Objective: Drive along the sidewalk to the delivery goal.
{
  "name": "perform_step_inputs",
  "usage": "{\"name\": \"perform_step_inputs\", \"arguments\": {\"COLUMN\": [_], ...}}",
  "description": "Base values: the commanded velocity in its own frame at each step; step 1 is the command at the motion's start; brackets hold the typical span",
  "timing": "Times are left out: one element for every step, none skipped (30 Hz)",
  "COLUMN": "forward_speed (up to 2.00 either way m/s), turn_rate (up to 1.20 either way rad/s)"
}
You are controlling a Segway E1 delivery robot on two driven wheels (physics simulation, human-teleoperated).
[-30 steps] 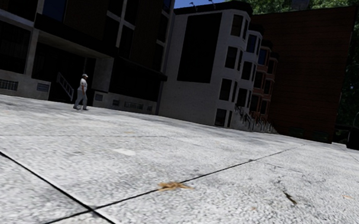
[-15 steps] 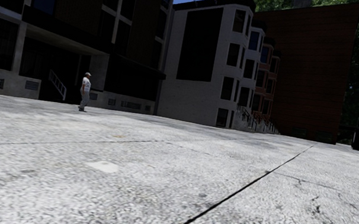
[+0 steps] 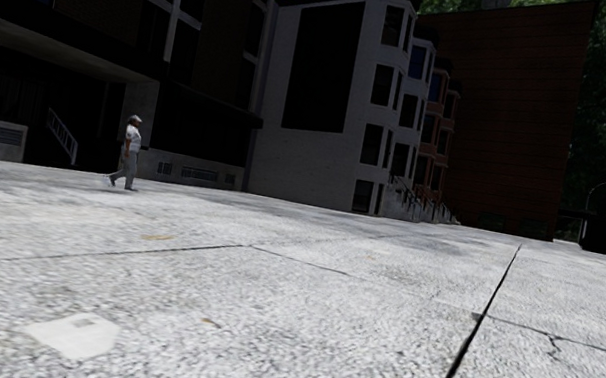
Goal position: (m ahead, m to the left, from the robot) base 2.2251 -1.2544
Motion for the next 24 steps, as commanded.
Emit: {"name": "perform_step_inputs", "arguments": {"forward_speed": [1.94,1.88,1.8,1.77,1.74,1.74,1.72,1.72,1.72,1.71,1.71,1.69,1.66,1.65,1.64,1.64,1.63,1.57,1.57,1.57,1.56,1.55,1.55,1.55], "turn_rate": [-0.24,-0.24,-0.25,-0.27,-0.28,-0.28,-0.28,-0.28,-0.29,-0.31,-0.31,-0.34,-0.37,-0.39,-0.39,-0.39,-0.39,-0.39,-0.4,-0.42,-0.45,-0.46,-0.46,-0.46]}}
